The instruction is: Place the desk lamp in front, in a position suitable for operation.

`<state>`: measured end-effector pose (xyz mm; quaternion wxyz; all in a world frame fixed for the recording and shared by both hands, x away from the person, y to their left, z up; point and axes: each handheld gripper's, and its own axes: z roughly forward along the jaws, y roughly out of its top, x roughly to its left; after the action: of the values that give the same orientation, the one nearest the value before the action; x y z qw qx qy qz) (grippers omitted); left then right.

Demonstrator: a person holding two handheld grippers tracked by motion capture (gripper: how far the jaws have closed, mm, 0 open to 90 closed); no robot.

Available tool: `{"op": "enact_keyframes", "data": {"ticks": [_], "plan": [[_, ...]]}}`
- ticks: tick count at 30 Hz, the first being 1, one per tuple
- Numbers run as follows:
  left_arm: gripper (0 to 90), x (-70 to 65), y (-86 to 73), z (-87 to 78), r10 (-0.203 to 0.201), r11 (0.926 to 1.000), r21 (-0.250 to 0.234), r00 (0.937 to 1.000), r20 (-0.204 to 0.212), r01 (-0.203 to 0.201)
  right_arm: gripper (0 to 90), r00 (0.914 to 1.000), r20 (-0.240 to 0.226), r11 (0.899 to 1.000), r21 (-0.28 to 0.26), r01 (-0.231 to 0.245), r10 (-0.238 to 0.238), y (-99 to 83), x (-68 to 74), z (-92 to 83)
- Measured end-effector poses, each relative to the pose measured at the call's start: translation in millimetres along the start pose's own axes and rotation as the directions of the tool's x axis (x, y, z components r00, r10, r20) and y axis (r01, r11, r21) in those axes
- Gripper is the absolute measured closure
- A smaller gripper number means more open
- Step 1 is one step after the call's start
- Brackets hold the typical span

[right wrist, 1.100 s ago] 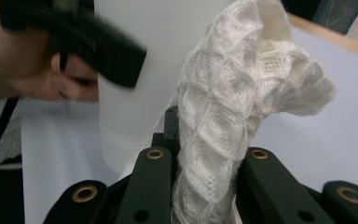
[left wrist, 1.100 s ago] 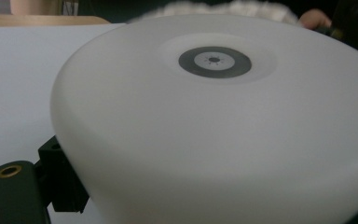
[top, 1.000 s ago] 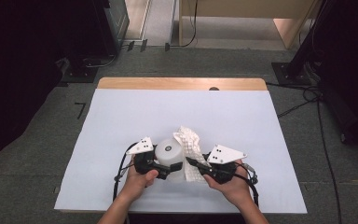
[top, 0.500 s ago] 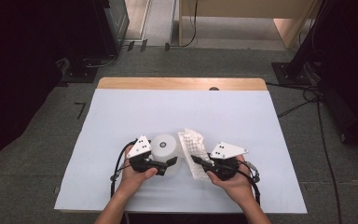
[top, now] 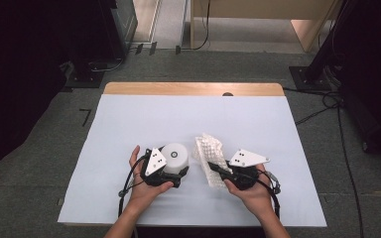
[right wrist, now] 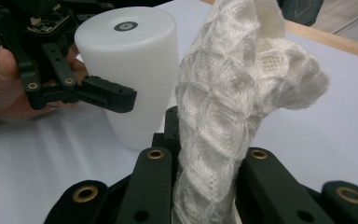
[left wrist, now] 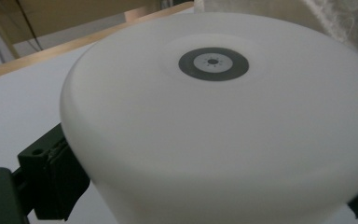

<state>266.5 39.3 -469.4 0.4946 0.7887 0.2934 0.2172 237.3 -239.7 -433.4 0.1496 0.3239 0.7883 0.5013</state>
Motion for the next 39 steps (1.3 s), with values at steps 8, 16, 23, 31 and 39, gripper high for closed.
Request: {"op": "enact_keyframes", "data": {"ticks": [8, 16, 23, 31, 39], "plan": [[1.6, -24.7, -3.9, -2.0, -0.159, 0.9873, -0.032, 0.9688, -0.190, 0.155, 79.5, 1.0000, 0.008, 1.000, 0.004, 0.001, -0.001, -1.1, -0.5, 0.2], [7.9, -23.9, -3.9, -0.7, -0.152, 0.9882, -0.007, 0.9708, -0.185, 0.153, 79.5, 0.9999, 0.015, 1.000, -0.006, 0.002, -0.002, -0.8, -1.1, -1.6], [8.1, 4.5, -3.0, -2.8, -0.242, 0.9675, -0.026, 0.9497, 0.199, 0.252, 79.6, 0.9997, -0.013, 0.998, -0.067, 0.021, -0.022, 5.3, 5.4, -6.9], [8.1, -1.1, 5.1, -2.1, -0.201, 0.9697, -0.033, 0.8668, 0.456, 0.242, 79.5, 0.9956, -0.024, 0.987, -0.136, 0.086, -0.090, 14.7, 26.1, -7.7], [8.3, 19.3, 6.6, -10.6, -0.273, 0.9374, -0.062, 0.8339, 0.479, 0.343, 79.4, 0.9917, -0.085, 0.995, -0.009, 0.096, -0.097, 3.8, 24.9, 7.7]]}}
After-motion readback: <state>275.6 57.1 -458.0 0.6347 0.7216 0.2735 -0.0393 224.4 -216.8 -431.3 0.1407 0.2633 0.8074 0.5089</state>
